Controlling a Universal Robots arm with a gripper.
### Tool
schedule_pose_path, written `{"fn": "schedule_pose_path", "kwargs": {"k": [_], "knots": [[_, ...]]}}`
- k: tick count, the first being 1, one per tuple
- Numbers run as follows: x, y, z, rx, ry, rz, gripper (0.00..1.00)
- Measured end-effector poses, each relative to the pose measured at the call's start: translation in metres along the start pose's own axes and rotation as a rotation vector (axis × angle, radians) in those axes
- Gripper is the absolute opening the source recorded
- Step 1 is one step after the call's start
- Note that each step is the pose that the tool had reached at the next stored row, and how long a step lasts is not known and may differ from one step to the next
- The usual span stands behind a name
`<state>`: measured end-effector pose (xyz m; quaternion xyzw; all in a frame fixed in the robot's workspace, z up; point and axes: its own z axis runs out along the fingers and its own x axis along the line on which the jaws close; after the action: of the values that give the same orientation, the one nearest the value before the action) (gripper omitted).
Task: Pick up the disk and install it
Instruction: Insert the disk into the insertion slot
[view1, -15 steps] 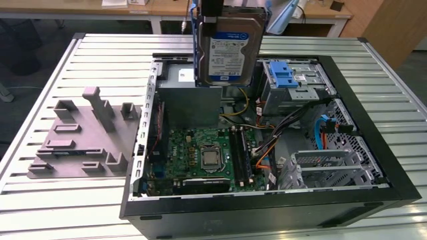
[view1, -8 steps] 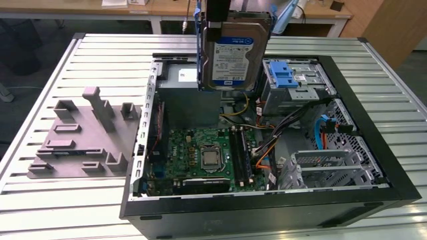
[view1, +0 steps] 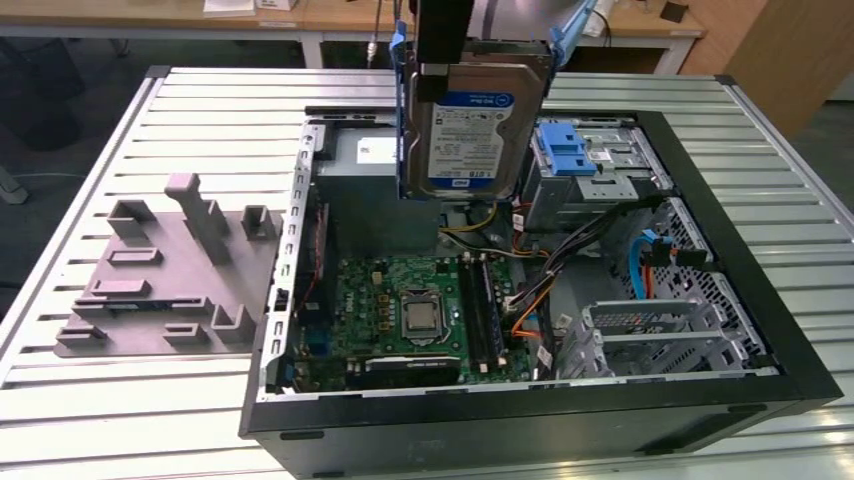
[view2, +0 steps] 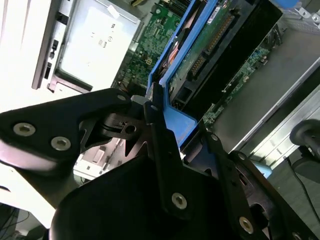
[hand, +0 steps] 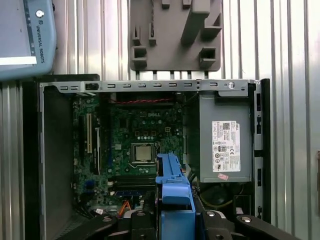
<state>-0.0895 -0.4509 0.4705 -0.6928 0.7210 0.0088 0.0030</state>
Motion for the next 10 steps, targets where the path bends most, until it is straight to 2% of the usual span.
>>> {"fn": "schedule_pose_path", "kwargs": {"k": [10], "knots": [[0.0275, -0.0028, 0.0027, 0.0000, 0.0000, 0.000, 0.36]]}}
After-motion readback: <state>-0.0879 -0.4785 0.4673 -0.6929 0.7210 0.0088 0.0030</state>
